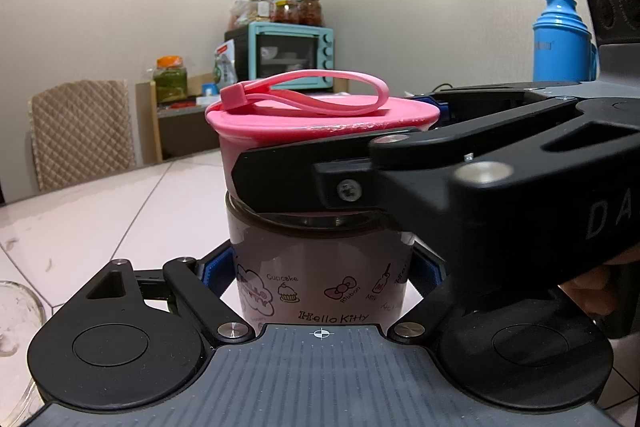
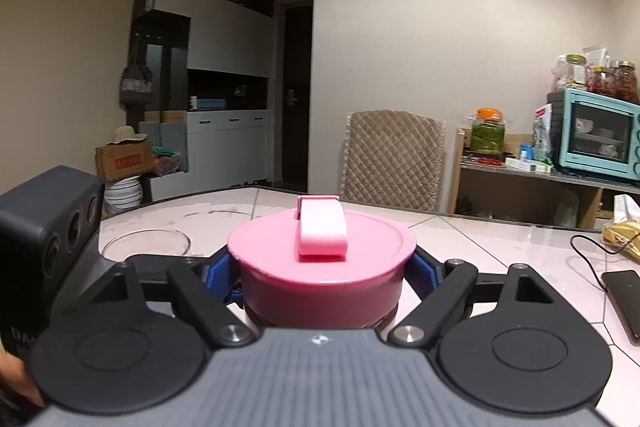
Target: Unscrew bottle cap and pour
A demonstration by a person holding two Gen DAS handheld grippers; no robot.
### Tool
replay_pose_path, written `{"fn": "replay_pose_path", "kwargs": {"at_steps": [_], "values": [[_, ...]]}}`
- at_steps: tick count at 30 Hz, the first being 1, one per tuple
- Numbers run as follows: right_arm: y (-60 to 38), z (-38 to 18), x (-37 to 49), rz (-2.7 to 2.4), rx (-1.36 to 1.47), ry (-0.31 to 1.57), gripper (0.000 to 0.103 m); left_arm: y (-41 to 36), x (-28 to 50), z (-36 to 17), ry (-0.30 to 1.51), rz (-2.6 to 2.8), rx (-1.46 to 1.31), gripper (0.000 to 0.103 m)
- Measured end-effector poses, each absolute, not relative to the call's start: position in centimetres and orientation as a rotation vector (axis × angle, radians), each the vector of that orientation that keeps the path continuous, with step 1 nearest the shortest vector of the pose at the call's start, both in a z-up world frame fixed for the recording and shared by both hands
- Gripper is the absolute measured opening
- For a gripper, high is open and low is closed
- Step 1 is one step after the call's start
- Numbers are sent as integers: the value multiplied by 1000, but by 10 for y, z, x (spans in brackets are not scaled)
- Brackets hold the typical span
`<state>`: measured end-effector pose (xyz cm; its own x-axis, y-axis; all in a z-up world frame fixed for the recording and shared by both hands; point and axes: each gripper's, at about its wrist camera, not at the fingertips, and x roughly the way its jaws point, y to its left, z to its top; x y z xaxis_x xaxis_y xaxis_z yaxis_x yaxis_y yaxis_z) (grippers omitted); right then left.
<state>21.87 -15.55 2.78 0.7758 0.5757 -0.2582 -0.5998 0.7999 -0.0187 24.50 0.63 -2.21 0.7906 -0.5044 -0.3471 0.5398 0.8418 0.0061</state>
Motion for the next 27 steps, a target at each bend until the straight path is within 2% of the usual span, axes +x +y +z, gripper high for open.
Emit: {"fn": "replay_pose_path", "kwargs": {"at_steps": [14, 23, 27], "values": [[-200, 26, 257, 989, -98, 216, 85, 7, 245, -22, 343, -563, 107, 90], [-202, 32, 260, 1001, -98, 216, 85, 9, 246, -22, 343, -564, 105, 90], [-200, 37, 250, 946, -115, 214, 92, 10, 246, -22, 344, -564, 105, 90]]}}
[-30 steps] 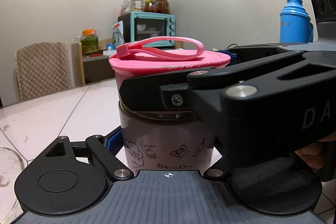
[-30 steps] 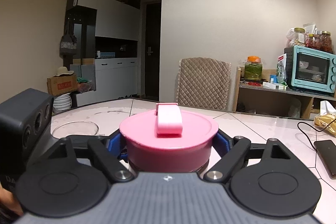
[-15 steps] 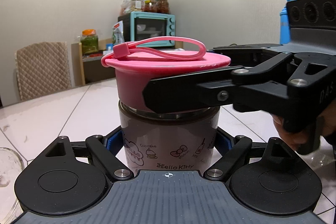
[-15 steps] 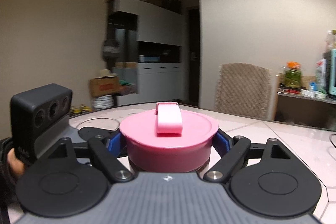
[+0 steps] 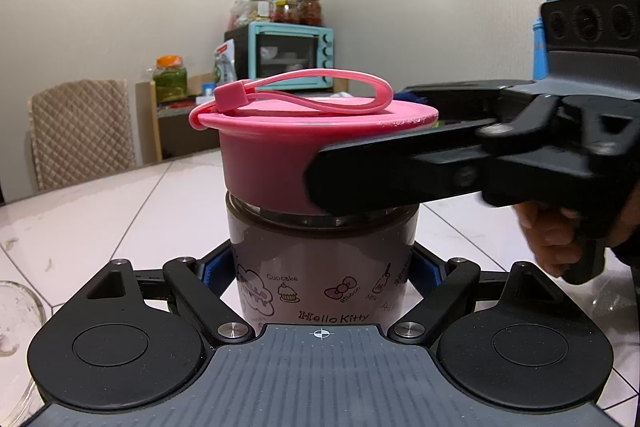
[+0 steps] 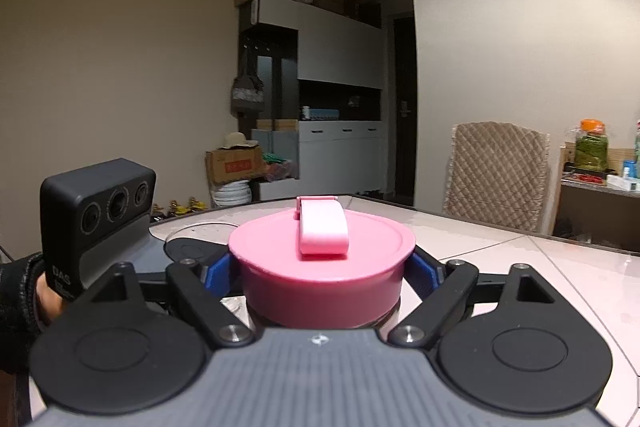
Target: Unscrew bottle cap and pour
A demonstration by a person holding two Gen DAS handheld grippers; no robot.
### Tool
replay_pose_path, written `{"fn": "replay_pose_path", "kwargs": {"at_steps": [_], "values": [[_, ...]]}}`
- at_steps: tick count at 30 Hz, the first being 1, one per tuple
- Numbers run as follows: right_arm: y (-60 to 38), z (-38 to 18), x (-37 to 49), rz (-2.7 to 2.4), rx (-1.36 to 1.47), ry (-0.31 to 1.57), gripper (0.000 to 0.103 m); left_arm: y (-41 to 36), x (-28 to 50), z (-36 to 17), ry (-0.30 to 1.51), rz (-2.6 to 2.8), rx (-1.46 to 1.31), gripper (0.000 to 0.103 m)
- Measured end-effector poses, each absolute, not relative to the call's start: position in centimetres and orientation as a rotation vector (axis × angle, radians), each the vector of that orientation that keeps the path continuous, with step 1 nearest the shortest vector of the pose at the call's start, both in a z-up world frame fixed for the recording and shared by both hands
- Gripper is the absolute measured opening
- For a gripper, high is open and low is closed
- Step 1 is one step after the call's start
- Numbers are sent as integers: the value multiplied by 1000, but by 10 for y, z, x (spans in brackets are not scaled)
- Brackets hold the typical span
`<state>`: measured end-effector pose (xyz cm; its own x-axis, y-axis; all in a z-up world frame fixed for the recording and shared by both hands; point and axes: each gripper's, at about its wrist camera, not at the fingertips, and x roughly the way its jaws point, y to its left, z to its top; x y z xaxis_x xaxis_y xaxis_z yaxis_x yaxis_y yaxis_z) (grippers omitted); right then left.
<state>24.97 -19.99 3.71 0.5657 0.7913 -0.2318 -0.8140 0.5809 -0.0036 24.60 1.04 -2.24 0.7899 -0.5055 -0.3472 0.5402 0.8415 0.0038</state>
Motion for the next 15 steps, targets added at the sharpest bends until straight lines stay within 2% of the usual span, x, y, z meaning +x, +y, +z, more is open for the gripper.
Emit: {"fn": "replay_pose_path", "kwargs": {"at_steps": [3, 15], "values": [[-200, 39, 243, 897, -112, 221, 95, 11, 246, -22, 344, -564, 105, 90], [-191, 38, 211, 679, -91, 219, 96, 13, 248, -22, 344, -564, 105, 90]]}}
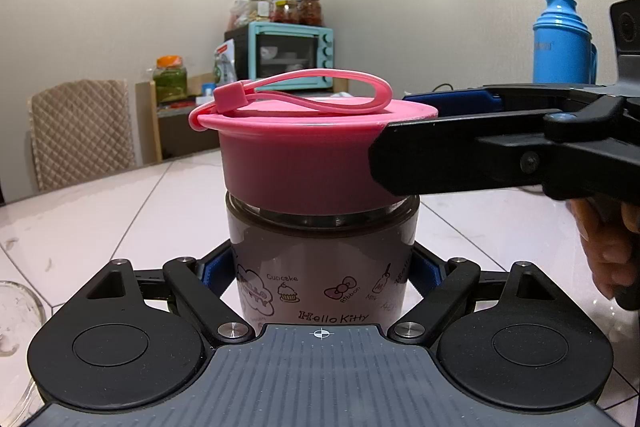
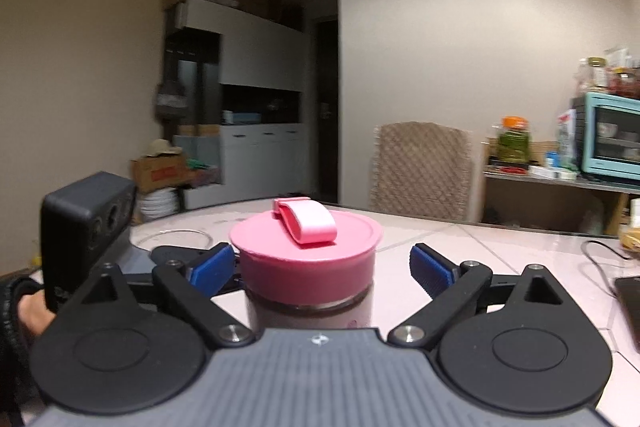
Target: Unscrew bottle cap and pour
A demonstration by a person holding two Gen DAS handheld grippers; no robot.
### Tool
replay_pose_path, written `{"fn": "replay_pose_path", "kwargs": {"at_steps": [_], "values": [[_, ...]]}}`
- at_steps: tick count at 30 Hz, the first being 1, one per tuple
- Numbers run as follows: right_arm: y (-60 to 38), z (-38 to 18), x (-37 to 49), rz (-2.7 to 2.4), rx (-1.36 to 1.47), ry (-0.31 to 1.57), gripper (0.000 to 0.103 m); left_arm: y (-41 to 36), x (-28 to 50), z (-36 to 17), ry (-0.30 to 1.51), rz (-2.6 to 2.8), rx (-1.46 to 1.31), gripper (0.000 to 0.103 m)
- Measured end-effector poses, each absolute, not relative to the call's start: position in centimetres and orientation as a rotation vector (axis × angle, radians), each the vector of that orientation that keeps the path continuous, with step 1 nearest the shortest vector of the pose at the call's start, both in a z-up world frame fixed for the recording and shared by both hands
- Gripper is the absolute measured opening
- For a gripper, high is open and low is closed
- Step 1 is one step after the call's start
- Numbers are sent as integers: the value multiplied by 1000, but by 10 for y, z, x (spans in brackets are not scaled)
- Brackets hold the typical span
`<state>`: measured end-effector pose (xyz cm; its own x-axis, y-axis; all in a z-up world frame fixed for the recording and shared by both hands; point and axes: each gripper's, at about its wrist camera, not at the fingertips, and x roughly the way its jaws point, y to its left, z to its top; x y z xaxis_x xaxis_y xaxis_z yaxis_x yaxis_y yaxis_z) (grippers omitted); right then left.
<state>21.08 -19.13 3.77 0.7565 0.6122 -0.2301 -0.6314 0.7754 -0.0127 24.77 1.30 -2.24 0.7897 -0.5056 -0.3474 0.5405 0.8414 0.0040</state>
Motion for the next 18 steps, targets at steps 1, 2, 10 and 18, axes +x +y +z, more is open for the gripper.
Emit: {"fn": "replay_pose_path", "kwargs": {"at_steps": [1, 2, 10, 18], "values": [[-189, 37, 209, 667, -97, 220, 96, 13, 248, -22, 344, -564, 105, 90], [-186, 36, 208, 663, -103, 217, 96, 14, 248, -22, 344, -564, 105, 90], [-170, 31, 209, 597, -101, 226, 96, 13, 247, -22, 344, -565, 105, 90], [-159, 26, 212, 559, -85, 238, 96, 12, 247, -22, 344, -564, 105, 90]]}}
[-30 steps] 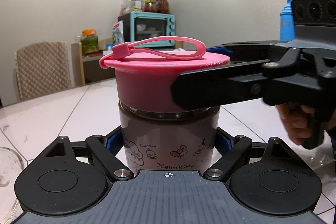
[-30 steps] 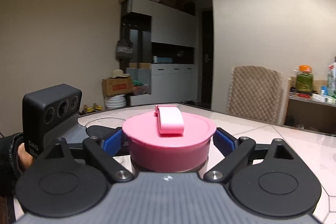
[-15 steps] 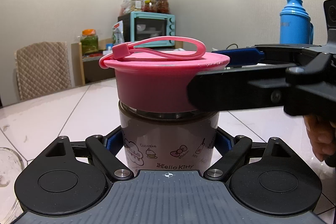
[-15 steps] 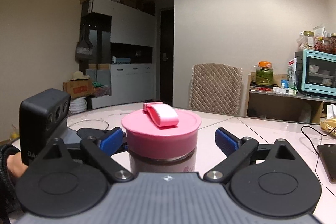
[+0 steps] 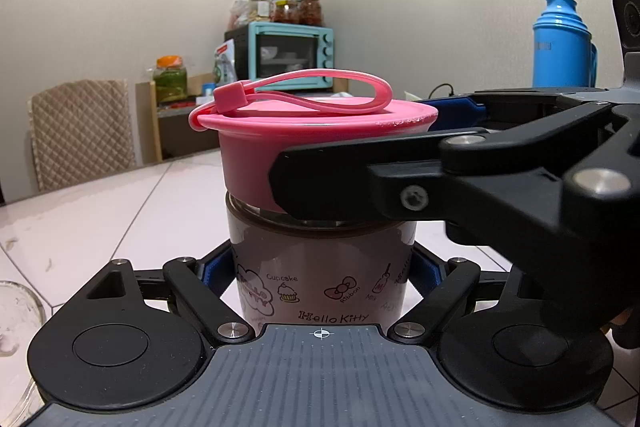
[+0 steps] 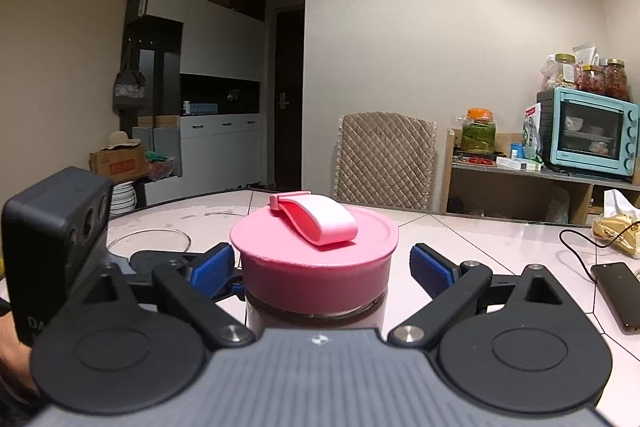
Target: Unscrew bottle cap and pour
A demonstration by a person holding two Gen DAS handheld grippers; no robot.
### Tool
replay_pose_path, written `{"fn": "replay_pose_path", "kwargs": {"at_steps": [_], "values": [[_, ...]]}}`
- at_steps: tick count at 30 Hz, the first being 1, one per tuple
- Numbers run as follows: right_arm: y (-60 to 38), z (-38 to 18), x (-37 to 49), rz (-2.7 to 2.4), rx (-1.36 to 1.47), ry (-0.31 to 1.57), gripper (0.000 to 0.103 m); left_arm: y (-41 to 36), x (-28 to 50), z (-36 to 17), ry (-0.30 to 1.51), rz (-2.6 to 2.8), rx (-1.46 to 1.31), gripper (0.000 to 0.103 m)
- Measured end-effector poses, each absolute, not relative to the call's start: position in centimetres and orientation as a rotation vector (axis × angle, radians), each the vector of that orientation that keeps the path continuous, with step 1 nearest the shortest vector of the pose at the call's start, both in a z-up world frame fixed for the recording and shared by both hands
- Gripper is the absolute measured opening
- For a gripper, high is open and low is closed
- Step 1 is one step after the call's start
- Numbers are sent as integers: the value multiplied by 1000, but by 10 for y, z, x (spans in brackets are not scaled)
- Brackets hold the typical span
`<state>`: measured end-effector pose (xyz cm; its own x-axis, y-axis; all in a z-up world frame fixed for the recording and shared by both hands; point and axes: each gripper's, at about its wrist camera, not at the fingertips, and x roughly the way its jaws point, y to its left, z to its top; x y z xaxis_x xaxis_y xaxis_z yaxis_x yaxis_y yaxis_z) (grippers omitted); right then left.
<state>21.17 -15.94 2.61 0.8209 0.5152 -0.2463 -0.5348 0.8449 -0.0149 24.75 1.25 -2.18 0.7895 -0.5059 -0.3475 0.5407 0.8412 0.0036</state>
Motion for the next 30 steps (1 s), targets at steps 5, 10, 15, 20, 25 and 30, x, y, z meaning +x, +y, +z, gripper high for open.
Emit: {"fn": "replay_pose_path", "kwargs": {"at_steps": [5, 10, 15, 20, 25, 30], "values": [[-155, 25, 214, 544, -81, 243, 95, 12, 248, -22, 344, -565, 105, 90], [-151, 26, 215, 542, -82, 247, 95, 12, 247, -21, 344, -565, 105, 90], [-149, 26, 217, 526, -74, 250, 92, 12, 248, -22, 344, -565, 105, 90], [-148, 24, 218, 537, -74, 263, 86, 12, 248, -21, 344, -565, 105, 90], [-151, 24, 218, 552, -83, 260, 85, 12, 248, -21, 344, -565, 105, 90], [-157, 23, 222, 600, -94, 253, 85, 12, 248, -21, 344, -565, 105, 90]]}}
